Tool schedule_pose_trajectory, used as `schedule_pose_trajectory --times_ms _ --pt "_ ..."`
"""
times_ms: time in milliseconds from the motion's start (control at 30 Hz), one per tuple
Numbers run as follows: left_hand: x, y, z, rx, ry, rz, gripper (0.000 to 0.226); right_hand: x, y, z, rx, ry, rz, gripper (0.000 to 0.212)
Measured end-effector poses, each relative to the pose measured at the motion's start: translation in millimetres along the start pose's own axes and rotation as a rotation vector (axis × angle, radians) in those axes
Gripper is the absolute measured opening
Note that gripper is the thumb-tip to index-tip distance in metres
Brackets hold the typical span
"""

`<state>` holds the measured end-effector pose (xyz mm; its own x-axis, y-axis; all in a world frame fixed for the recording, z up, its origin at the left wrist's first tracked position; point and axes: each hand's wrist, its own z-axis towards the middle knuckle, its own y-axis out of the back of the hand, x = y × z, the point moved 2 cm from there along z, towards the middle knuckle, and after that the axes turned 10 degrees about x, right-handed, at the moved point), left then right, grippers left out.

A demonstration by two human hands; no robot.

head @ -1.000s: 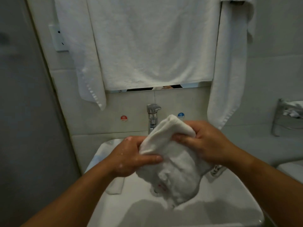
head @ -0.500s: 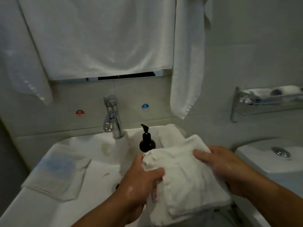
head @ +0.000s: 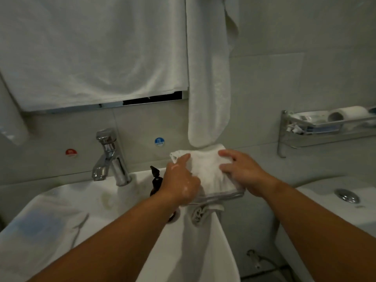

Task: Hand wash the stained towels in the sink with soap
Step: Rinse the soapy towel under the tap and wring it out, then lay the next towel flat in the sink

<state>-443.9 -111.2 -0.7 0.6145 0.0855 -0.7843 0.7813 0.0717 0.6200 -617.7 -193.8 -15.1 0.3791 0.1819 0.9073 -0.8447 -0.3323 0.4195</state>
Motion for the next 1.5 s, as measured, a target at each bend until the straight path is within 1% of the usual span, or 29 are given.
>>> schedule_pose_trajectory --times_ms 67,100,133,167,267,333,400,433,500,533,567,600,667,700,733,800,867,900,933,1000,1033,1067,1167,1233,1300,1367,1433,1500 --pt "12 -16 9 0.028 0.076 0.139 0.064 -15 -16 6 0.087 -0.057 -0.165 0.041" --pt "18 -24 10 0.028 0.099 0.168 0.058 -20 -23 6 0.113 -0.065 -0.215 0.037" --pt "25 -31 11 0.034 0.107 0.167 0.056 -24 -27 5 0.108 -0.059 -0.217 0.035" --pt "29 -37 11 0.044 0.103 0.162 0.06 -27 -28 5 0.088 -0.042 -0.188 0.037" --pt "43 -50 16 0.043 0.139 0.106 0.075 -31 -29 8 0.032 -0.032 -0.031 0.053" --pt "54 -58 20 0.044 0.13 -0.014 0.078 -33 -41 5 0.083 -0.079 0.033 0.063" --pt "61 -63 21 0.058 0.105 -0.123 0.078 -39 -60 -2 0.179 -0.171 0.164 0.077" --pt "62 -64 22 0.069 0.099 -0.16 0.078 -43 -65 -5 0.204 -0.186 0.234 0.085" --pt "61 -62 20 0.098 0.108 -0.198 0.077 -43 -65 -6 0.205 -0.177 0.25 0.092" --pt "58 -59 18 0.12 0.119 -0.198 0.077 -37 -61 -7 0.197 -0.177 0.173 0.094" --pt "57 -55 15 0.142 0.125 -0.198 0.077 -26 -57 -10 0.195 -0.187 0.007 0.092" --pt "57 -53 11 0.172 0.13 -0.201 0.077 -16 -52 -12 0.171 -0.183 -0.196 0.086" --pt "57 -42 -4 0.239 0.091 -0.164 0.077 5 -46 -20 0.024 -0.047 -0.579 0.071" --pt "59 -34 -16 0.272 0.048 -0.103 0.075 17 -49 -27 -0.02 0.043 -0.695 0.065" --pt "61 -22 -30 0.308 0.011 -0.02 0.07 31 -57 -37 -0.018 0.13 -0.763 0.06" --pt "71 10 -57 0.394 -0.034 0.201 0.061 51 -79 -53 0.1 0.245 -0.847 0.046" --pt "89 49 -85 0.48 -0.032 0.457 0.057 62 -110 -64 0.316 0.273 -0.935 0.038" --pt "102 71 -97 0.483 -0.02 0.578 0.054 66 -128 -67 0.45 0.265 -0.992 0.04" --pt "115 94 -108 0.452 -0.007 0.675 0.049 68 -146 -68 0.583 0.245 -1.059 0.043" --pt "144 145 -126 0.333 0.018 0.796 0.043 72 -185 -64 0.818 0.174 -1.154 0.051" --pt "159 171 -131 0.255 0.028 0.839 0.038 73 -206 -60 0.895 0.158 -1.173 0.053" --pt "173 197 -133 0.168 0.033 0.863 0.034 78 -226 -54 0.931 0.177 -1.177 0.054" --pt "213 272 -128 -0.076 0.096 0.798 0.025 95 -284 -28 0.886 0.266 -1.109 0.055" --pt "238 312 -119 -0.136 0.174 0.711 0.026 109 -316 -6 0.805 0.28 -1.027 0.057" --pt "262 335 -109 -0.103 0.232 0.637 0.027 122 -342 16 0.743 0.274 -0.972 0.06" --pt "282 345 -97 -0.032 0.275 0.609 0.031 135 -365 34 0.708 0.267 -0.945 0.06" --pt "298 347 -82 0.034 0.293 0.559 0.037 144 -386 51 0.679 0.278 -0.945 0.053" --pt "311 345 -66 0.063 0.308 0.436 0.041 147 -406 66 0.662 0.279 -0.945 0.049"
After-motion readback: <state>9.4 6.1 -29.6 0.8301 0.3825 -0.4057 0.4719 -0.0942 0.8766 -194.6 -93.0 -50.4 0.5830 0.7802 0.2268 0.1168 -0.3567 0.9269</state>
